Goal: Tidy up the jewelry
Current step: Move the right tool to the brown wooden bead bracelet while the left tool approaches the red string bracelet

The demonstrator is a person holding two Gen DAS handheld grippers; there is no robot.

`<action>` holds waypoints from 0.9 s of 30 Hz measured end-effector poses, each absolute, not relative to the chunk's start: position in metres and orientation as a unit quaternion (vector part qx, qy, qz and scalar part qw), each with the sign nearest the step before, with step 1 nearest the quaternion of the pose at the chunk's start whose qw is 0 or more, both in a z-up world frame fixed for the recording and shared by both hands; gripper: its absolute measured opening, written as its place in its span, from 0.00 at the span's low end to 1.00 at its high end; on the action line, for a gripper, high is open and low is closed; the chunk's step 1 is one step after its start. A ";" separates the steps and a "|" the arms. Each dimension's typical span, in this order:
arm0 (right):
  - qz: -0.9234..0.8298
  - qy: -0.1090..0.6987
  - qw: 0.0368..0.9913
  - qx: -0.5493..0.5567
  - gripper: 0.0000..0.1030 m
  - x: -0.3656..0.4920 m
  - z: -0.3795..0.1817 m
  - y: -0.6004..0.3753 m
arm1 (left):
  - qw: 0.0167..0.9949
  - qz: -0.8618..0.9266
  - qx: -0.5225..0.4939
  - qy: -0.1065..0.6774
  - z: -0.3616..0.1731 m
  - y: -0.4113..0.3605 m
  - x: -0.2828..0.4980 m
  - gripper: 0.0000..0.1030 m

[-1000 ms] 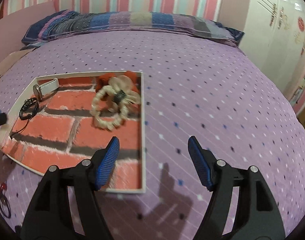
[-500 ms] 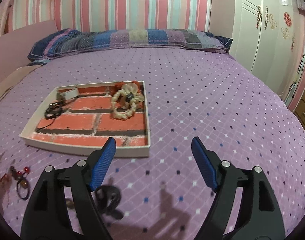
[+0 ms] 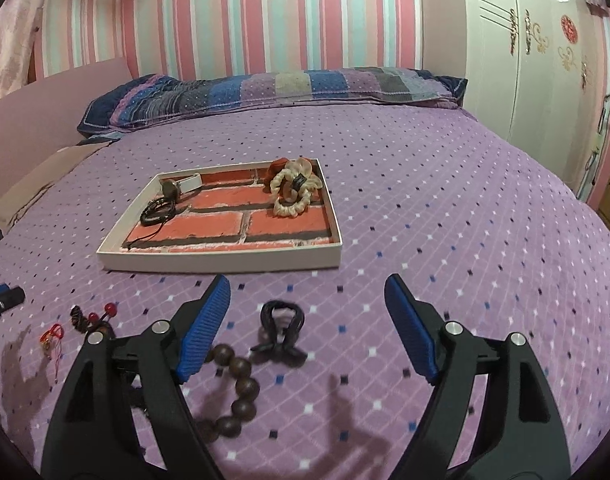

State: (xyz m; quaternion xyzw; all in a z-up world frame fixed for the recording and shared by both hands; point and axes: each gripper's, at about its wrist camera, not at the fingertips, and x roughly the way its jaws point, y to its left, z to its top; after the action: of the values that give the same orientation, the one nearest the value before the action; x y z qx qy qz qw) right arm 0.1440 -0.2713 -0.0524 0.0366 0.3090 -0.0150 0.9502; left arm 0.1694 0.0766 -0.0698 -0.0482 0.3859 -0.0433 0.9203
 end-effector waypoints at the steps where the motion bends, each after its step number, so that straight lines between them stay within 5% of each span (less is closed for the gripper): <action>1: -0.015 0.310 0.950 0.037 0.76 0.141 -0.054 -0.271 | 0.919 -0.045 -0.050 0.389 -0.073 0.077 0.167 0.78; 27: 0.016 0.345 0.938 0.021 0.76 0.109 -0.098 -0.224 | 0.910 -0.053 -0.032 0.409 -0.101 0.061 0.165 0.78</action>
State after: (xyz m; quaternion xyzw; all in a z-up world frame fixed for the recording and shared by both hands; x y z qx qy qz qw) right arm 0.1090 -0.2244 -0.0977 0.0211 0.3452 0.0157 0.9381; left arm 0.1647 0.0608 -0.1013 -0.0321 0.4092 -0.0525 0.9104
